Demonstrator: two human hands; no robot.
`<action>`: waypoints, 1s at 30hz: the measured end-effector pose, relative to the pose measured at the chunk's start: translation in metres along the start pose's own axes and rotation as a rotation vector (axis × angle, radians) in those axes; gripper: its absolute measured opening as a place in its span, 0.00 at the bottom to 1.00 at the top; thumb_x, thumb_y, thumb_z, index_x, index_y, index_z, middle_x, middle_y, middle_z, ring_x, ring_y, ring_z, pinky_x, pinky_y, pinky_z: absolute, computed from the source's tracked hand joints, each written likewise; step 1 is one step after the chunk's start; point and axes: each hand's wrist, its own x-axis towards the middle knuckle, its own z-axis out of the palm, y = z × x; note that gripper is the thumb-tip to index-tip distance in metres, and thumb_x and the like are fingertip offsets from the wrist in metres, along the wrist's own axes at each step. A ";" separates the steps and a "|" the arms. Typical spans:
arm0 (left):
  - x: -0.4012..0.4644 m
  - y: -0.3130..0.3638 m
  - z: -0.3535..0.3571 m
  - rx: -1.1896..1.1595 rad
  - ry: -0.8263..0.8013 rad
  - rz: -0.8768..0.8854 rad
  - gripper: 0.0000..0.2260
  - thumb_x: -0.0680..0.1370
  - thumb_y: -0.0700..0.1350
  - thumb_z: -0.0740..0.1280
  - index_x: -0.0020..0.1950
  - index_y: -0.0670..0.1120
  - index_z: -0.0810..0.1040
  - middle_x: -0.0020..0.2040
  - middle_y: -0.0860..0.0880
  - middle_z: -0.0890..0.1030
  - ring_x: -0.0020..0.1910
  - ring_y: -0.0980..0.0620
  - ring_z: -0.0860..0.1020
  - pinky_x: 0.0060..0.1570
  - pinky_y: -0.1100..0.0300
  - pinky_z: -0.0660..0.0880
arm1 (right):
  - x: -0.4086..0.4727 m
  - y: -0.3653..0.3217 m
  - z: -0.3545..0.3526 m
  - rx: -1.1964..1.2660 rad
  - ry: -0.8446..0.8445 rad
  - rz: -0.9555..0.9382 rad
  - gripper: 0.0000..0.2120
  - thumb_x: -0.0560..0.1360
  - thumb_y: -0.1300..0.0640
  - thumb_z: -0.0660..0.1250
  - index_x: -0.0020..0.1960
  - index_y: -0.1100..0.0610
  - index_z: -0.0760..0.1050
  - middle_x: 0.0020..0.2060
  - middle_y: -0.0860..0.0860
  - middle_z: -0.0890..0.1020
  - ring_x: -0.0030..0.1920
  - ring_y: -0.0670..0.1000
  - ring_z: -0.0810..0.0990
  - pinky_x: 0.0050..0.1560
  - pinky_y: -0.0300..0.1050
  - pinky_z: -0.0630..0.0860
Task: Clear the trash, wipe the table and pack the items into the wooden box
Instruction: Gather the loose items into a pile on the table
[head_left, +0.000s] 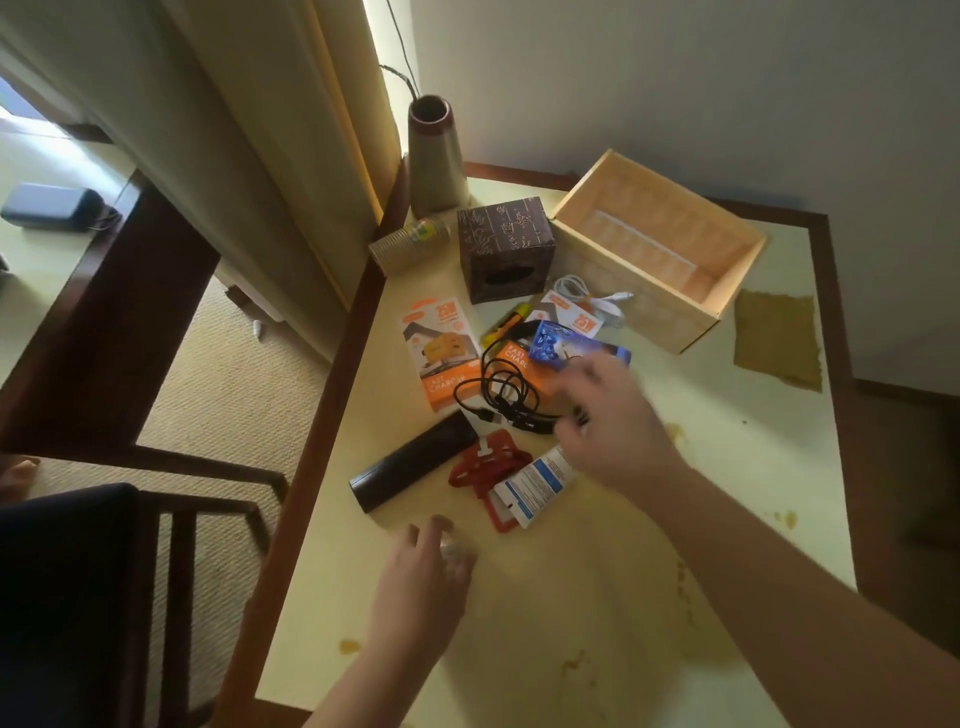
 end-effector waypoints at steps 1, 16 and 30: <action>0.003 0.005 -0.004 -0.023 0.017 0.025 0.19 0.81 0.58 0.68 0.70 0.58 0.69 0.64 0.53 0.75 0.53 0.56 0.78 0.55 0.59 0.80 | -0.018 0.006 0.012 -0.047 -0.097 -0.099 0.20 0.73 0.61 0.69 0.65 0.53 0.80 0.61 0.49 0.77 0.61 0.50 0.74 0.60 0.48 0.77; 0.158 0.176 -0.109 0.121 0.306 0.521 0.13 0.81 0.44 0.70 0.65 0.49 0.77 0.48 0.51 0.77 0.49 0.49 0.77 0.46 0.56 0.71 | -0.054 0.025 0.040 -0.318 -0.249 -0.072 0.19 0.78 0.48 0.71 0.68 0.45 0.77 0.62 0.48 0.79 0.64 0.53 0.76 0.63 0.51 0.70; 0.062 0.050 -0.073 -0.166 0.373 0.311 0.10 0.79 0.51 0.71 0.60 0.56 0.77 0.52 0.56 0.77 0.53 0.54 0.75 0.51 0.59 0.75 | 0.083 0.010 -0.053 -0.142 0.077 0.234 0.28 0.80 0.42 0.70 0.77 0.48 0.70 0.58 0.47 0.78 0.58 0.49 0.75 0.54 0.51 0.79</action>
